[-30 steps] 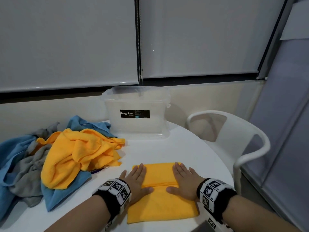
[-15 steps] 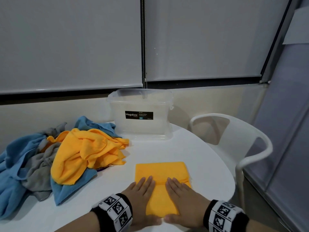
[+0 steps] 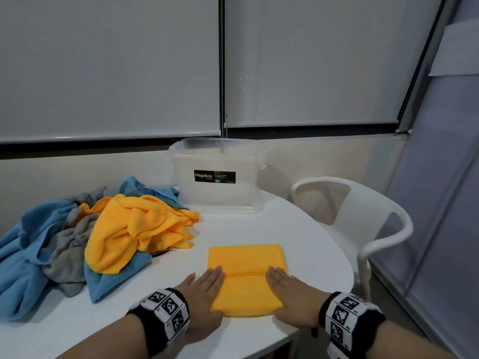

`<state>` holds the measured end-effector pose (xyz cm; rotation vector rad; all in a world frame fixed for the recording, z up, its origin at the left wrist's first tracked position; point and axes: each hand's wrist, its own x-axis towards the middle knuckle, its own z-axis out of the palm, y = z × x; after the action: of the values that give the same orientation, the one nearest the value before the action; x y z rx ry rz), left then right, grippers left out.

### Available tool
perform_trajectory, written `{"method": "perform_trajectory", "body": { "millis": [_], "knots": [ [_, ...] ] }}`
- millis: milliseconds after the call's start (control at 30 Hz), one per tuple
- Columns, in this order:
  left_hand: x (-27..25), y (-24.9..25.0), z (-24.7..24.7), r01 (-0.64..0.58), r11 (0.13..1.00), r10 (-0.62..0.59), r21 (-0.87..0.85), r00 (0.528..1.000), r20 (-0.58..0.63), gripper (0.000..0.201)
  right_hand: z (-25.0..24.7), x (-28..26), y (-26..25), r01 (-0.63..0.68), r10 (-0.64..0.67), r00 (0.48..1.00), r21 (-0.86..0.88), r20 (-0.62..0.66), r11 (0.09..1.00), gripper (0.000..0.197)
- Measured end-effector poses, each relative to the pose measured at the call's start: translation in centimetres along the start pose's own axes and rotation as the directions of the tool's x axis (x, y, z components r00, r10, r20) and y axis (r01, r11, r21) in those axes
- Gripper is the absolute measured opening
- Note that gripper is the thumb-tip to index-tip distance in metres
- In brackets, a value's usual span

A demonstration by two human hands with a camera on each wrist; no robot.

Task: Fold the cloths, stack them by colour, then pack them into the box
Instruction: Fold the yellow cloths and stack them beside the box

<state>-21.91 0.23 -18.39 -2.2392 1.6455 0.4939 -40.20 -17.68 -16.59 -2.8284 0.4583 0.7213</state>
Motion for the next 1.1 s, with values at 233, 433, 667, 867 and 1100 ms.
{"method": "perform_trajectory", "body": {
  "millis": [233,433,667,867,1100],
  "knots": [
    [-1.0,1.2,-1.6,0.057,0.995,-0.057,-0.076,0.998,0.004,0.067,-0.7,-0.6,-0.5,-0.022,0.023,0.998,0.011,-0.062,1.000,0.071],
    [-2.2,0.6,-3.1,0.018,0.960,-0.012,-0.280,1.000,0.021,0.063,-1.9,-2.6,0.1,-0.036,0.066,0.992,0.259,-0.110,0.965,0.052],
    [-1.4,-1.9,-3.3,0.126,0.799,-0.162,-0.588,0.987,-0.008,0.055,-2.4,-2.0,1.9,0.036,0.133,0.976,0.728,-0.173,0.685,0.027],
    [-0.2,-2.0,-4.2,0.140,0.778,-0.269,-0.613,0.955,-0.124,0.043,-3.2,0.4,2.7,-0.040,0.238,0.963,0.811,-0.124,0.584,0.018],
    [3.8,-0.5,-5.2,0.363,0.787,-0.495,-0.500,0.854,-0.159,0.038,-4.5,2.2,2.4,-0.169,0.315,0.946,0.714,-0.075,0.679,0.020]
  ]
}}
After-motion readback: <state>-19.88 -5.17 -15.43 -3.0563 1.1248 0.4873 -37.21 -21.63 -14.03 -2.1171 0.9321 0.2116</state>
